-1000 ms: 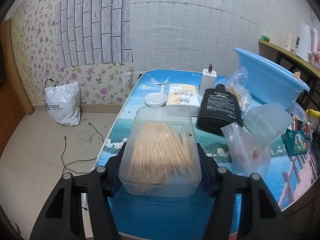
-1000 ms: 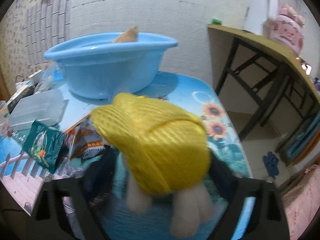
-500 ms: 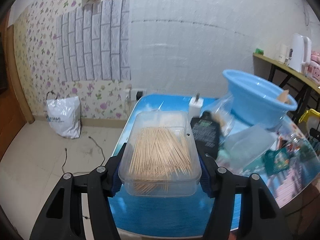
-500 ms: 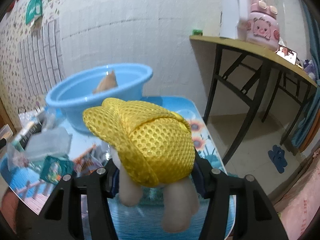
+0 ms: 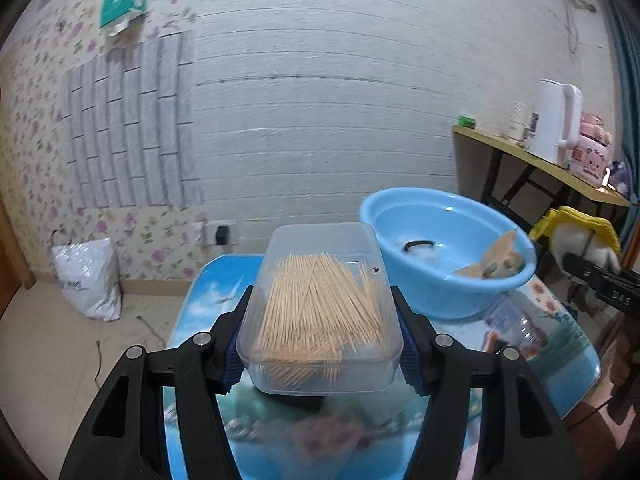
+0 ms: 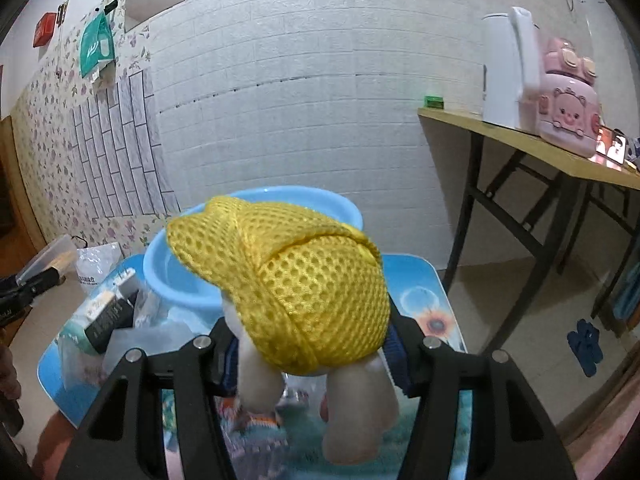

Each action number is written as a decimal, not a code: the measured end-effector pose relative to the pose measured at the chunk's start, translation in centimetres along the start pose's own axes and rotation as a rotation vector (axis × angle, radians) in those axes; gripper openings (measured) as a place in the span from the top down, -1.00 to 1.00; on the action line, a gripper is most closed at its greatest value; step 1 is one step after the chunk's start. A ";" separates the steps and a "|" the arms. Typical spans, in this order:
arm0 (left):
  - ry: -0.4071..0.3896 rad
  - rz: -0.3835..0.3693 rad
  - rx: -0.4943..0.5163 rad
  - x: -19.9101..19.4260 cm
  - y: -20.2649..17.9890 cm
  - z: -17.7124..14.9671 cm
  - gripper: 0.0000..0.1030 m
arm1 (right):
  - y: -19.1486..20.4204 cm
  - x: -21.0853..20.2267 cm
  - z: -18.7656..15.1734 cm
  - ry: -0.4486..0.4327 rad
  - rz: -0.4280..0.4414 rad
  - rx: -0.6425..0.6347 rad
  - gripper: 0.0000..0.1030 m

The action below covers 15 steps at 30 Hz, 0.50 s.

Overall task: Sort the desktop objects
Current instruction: 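Carry the toothpick box and yellow-hat doll over the blue basin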

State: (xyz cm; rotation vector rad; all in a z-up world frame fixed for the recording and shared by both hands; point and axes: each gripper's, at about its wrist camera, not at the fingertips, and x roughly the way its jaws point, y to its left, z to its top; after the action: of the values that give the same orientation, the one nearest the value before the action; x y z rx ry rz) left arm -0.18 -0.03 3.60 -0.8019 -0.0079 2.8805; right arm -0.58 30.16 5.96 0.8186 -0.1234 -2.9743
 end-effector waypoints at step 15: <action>0.035 -0.108 0.160 7.3 -8.6 5.2 -0.19 | 1.3 6.2 4.2 0.018 0.078 -0.042 -0.16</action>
State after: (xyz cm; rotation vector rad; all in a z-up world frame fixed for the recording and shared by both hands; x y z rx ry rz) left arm -7.75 9.70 4.71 -0.7961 0.1755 2.7243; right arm -8.05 28.70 6.48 0.8165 -0.0899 -2.8854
